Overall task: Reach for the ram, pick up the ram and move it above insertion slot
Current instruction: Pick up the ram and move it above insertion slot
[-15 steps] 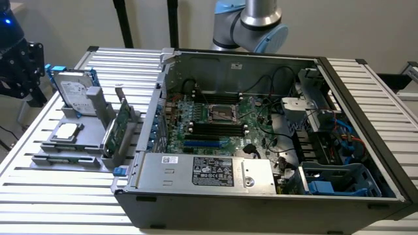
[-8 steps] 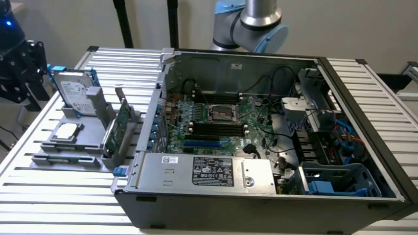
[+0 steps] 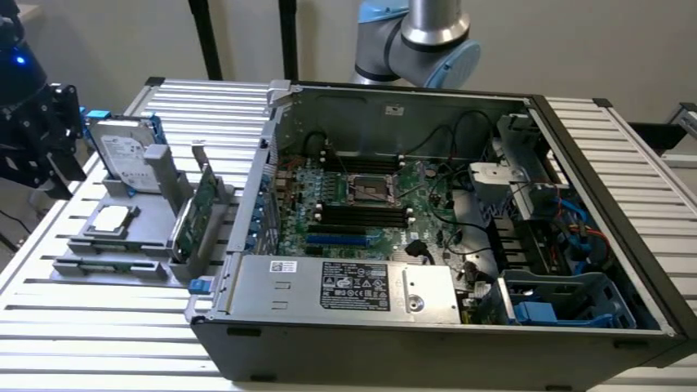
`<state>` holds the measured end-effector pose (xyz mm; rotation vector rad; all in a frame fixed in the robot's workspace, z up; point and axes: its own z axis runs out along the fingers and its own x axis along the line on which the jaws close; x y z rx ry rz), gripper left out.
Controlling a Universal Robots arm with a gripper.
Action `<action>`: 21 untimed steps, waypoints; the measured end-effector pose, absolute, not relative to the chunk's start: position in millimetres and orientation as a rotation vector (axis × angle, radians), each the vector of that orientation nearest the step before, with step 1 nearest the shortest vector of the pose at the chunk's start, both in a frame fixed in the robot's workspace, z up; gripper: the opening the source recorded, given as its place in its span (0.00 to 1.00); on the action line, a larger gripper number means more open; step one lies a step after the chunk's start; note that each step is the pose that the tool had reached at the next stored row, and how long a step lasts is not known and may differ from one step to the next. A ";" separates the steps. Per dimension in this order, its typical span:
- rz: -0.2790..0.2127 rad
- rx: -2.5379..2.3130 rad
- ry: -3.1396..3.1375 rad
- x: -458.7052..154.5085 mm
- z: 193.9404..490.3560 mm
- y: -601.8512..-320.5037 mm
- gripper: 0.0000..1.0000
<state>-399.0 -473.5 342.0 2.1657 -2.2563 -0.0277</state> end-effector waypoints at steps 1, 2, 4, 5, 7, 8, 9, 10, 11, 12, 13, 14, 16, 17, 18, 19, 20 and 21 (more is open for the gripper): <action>-0.028 2.165 -2.258 -399.0 340.1 -474.8 0.36; -0.028 2.164 -2.259 -399.0 338.2 -476.1 0.36; -0.028 2.161 -2.261 -398.9 334.6 -478.7 0.36; -0.028 2.160 -2.262 -398.9 332.8 -480.0 0.36; -0.027 2.158 -2.265 -399.0 329.2 -482.4 0.36; -0.027 2.157 -2.266 -398.9 327.5 -483.6 0.36; -0.027 2.156 -2.267 -399.0 325.6 -484.8 0.36; -0.027 2.155 -2.268 -399.0 323.6 -486.1 0.36; -0.027 2.154 -2.269 -399.0 321.9 -487.2 0.36; -0.027 2.153 -2.269 -399.0 320.1 -488.2 0.36; -0.027 2.152 -2.270 -399.0 318.4 -489.3 0.36; -0.027 2.152 -2.271 -399.0 316.6 -490.3 0.36; -0.027 2.150 -2.273 -399.0 312.8 -492.2 0.36; -0.027 2.150 -2.273 -399.0 311.0 -493.1 0.36; -0.026 2.149 -2.274 -399.0 309.1 -494.1 0.36; -0.026 2.149 -2.274 -399.0 307.3 -495.1 0.36; -0.026 2.148 -2.275 -399.0 305.6 -496.0 0.36; -0.026 2.147 -2.276 -399.0 303.8 -497.0 0.36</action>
